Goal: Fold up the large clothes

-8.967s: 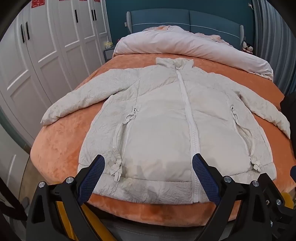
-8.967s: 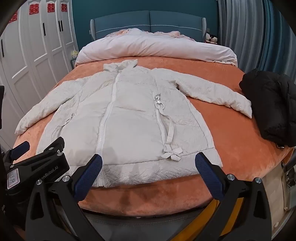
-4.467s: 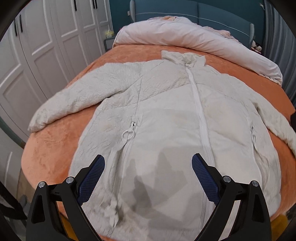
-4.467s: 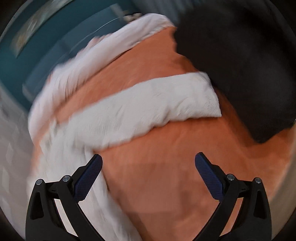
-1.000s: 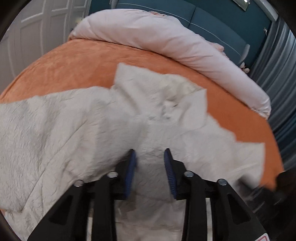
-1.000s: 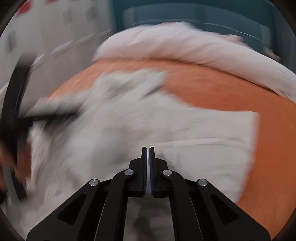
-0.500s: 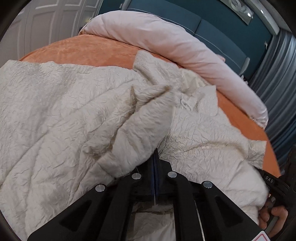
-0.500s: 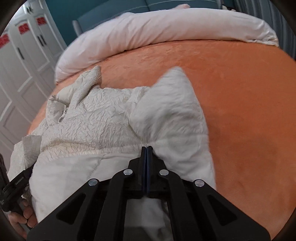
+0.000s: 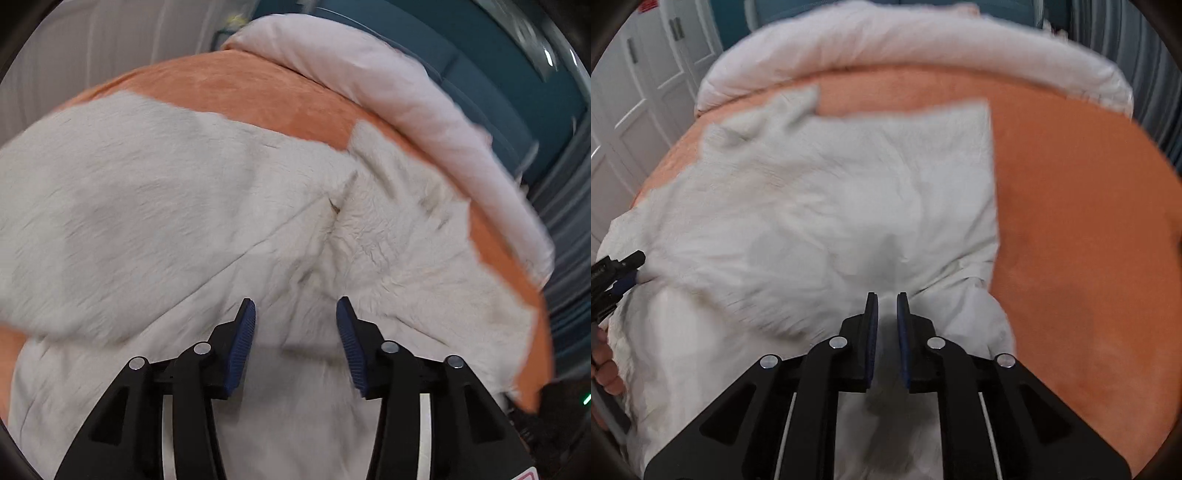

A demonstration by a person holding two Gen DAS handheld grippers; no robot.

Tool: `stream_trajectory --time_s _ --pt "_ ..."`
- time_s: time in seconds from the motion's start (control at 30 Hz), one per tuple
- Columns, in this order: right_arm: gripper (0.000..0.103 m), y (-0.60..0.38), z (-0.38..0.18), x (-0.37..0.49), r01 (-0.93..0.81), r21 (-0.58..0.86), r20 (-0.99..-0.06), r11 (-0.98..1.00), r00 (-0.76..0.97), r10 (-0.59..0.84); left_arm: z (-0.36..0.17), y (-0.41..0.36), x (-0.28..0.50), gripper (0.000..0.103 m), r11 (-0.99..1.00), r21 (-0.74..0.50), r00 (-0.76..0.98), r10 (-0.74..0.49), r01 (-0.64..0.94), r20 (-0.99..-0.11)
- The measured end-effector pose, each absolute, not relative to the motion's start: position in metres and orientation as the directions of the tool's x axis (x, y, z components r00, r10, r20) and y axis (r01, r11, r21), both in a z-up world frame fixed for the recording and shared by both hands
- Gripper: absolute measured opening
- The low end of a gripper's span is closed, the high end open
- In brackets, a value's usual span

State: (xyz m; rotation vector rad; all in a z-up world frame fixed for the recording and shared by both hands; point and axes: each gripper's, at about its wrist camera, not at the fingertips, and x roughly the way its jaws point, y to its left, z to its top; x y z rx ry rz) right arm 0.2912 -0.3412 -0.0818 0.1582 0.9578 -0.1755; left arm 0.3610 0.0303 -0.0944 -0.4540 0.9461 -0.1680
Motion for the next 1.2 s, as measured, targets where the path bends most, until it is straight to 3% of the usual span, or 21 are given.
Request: stream_trajectory --time_s 0.1,0.13,0.27,0.37,0.53,0.73,0.77,0.8,0.83,0.87,0.9,1.03,1.2 --pt "0.018 -0.311 -0.050 0.251 0.172 0.004 -0.780 0.985 0.617 -0.105 -0.072 0.089 0.322 0.049 0.854 -0.507 0.641 -0.325 -0.119 -0.696" --pt "0.024 -0.299 -0.044 0.234 0.152 0.003 -0.773 0.988 0.628 -0.094 -0.066 0.108 0.309 0.057 0.854 -0.498 0.656 -0.293 -0.147 -0.696" --pt "0.037 -0.256 -0.038 0.166 0.083 -0.032 -0.764 0.996 0.640 -0.078 -0.059 0.221 0.257 0.062 0.843 -0.430 0.686 -0.105 -0.323 -0.720" --pt "0.039 -0.221 -0.041 0.131 0.036 -0.073 -0.781 0.997 0.620 -0.080 -0.068 0.292 0.234 0.064 0.784 -0.435 0.667 -0.037 -0.443 -0.745" --pt "0.039 -0.175 -0.042 0.088 -0.039 -0.018 -0.819 0.999 0.574 0.007 -0.093 0.385 0.203 0.065 0.573 -0.581 0.685 -0.046 -0.578 -0.727" --pt "0.040 -0.144 -0.036 0.072 -0.068 -0.043 -0.830 0.997 0.557 0.002 -0.128 0.418 0.209 0.064 0.346 -0.756 0.756 -0.166 -0.557 -0.633" --pt "0.040 -0.141 -0.035 0.070 -0.074 -0.053 -0.830 0.996 0.558 -0.002 -0.133 0.421 0.209 0.062 0.315 -0.765 0.761 -0.167 -0.562 -0.627" --pt "0.041 -0.138 -0.034 0.068 -0.078 -0.062 -0.829 0.995 0.559 -0.007 -0.138 0.430 0.208 0.052 0.265 -0.781 0.771 -0.167 -0.566 -0.615" --pt "0.042 -0.137 -0.033 0.066 -0.080 -0.065 -0.830 0.995 0.558 -0.009 -0.141 0.434 0.207 0.034 0.233 -0.796 0.784 -0.165 -0.558 -0.598" --pt "0.043 -0.137 -0.032 0.064 -0.079 -0.065 -0.830 0.995 0.558 -0.010 -0.139 0.439 0.205 0.023 0.230 -0.798 0.787 -0.160 -0.557 -0.596" --pt "0.043 -0.137 -0.032 0.063 -0.077 -0.064 -0.831 0.995 0.557 -0.011 -0.132 0.440 0.207 0.004 0.261 -0.795 0.791 -0.150 -0.547 -0.594" --pt "0.043 -0.144 -0.033 0.060 -0.058 -0.043 -0.830 0.997 0.557 -0.003 -0.054 0.411 0.222 0.000 0.564 -0.700 0.817 -0.074 -0.438 -0.572" --pt "0.043 -0.155 -0.035 0.063 -0.028 0.018 -0.828 0.999 0.560 0.030 0.070 0.316 0.244 0.000 0.786 -0.598 0.894 -0.143 -0.159 -0.425"
